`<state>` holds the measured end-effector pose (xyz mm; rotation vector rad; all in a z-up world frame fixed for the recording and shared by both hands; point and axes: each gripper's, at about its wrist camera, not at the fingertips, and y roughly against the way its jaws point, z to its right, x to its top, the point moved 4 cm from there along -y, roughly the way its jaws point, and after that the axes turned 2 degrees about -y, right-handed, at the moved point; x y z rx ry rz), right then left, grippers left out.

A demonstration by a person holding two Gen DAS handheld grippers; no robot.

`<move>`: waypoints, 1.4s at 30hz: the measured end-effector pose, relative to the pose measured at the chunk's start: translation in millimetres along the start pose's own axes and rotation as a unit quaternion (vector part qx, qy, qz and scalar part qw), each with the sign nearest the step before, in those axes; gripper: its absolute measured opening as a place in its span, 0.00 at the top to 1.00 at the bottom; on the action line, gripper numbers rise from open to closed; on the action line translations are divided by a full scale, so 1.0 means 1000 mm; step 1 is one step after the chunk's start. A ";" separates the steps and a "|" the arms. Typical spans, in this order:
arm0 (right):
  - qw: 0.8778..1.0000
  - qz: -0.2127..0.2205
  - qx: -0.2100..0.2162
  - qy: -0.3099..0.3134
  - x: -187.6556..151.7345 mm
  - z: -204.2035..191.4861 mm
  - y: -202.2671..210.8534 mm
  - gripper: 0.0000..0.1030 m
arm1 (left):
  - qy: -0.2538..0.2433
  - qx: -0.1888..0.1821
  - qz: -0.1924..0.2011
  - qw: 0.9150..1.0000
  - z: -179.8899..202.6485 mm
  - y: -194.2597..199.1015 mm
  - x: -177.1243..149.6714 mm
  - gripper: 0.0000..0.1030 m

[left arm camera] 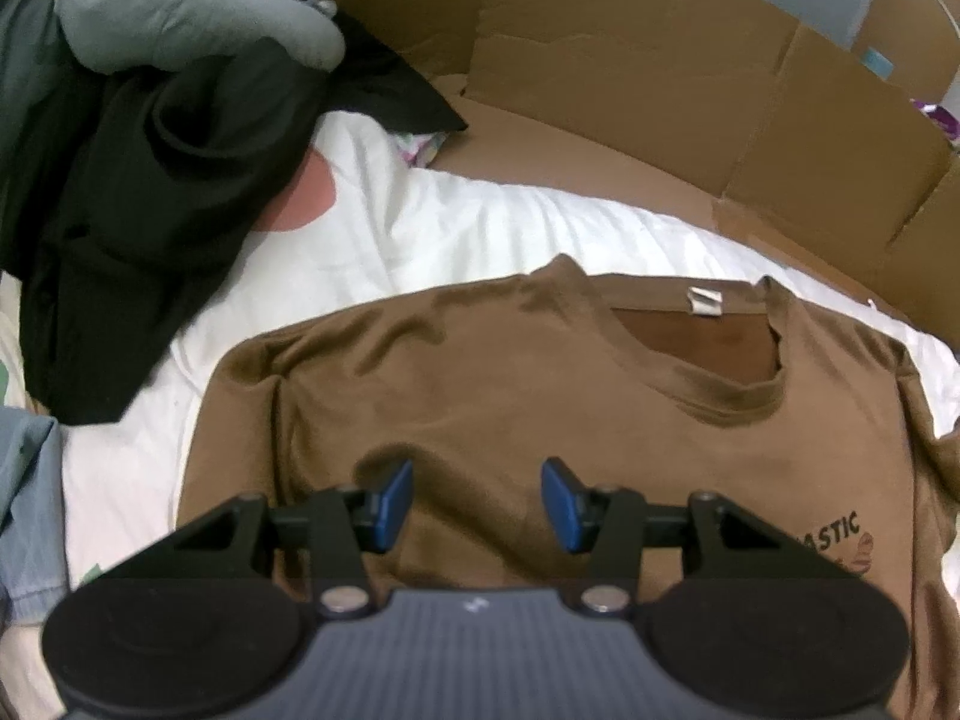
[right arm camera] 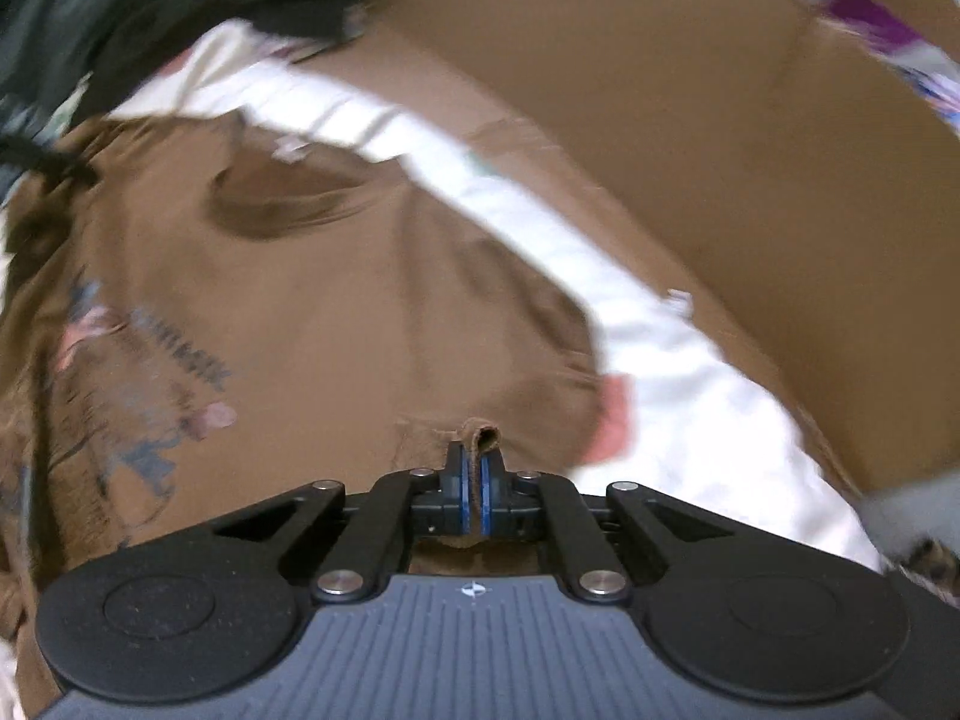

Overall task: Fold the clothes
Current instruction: 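Pull the hem with the right gripper to straighten the shirt, then open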

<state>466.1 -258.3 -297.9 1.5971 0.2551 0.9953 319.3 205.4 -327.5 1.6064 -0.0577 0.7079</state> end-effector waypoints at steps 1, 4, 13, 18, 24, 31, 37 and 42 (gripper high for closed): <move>1.000 0.008 -0.013 -0.017 -0.002 0.008 0.004 0.98 | -0.001 0.000 0.001 1.000 0.001 0.001 0.000 0.51; 0.994 0.036 -0.034 -0.093 -0.008 0.038 0.018 0.98 | -0.002 0.001 0.002 1.000 0.005 0.002 -0.001 0.51; 0.967 0.075 -0.103 -0.221 -0.035 0.096 0.033 0.98 | -0.010 0.008 -0.006 1.000 0.009 -0.001 -0.007 0.51; 0.956 0.076 -0.120 -0.257 -0.046 0.108 0.032 0.98 | -0.005 0.010 -0.008 1.000 0.013 -0.006 -0.007 0.51; 0.934 0.047 -0.171 -0.310 -0.061 0.127 0.021 0.98 | -0.019 0.007 -0.013 1.000 0.025 -0.010 -0.013 0.51; 0.916 0.053 -0.205 -0.341 -0.071 0.140 0.017 0.98 | -0.026 0.008 -0.018 0.999 0.029 -0.011 -0.017 0.51; 0.916 0.057 -0.210 -0.338 -0.057 0.144 0.009 0.98 | -0.029 0.008 -0.018 0.999 0.031 -0.011 -0.017 0.51; 0.917 0.054 -0.222 -0.328 -0.045 0.150 0.001 0.98 | -0.032 0.008 -0.018 0.999 0.033 -0.011 -0.016 0.51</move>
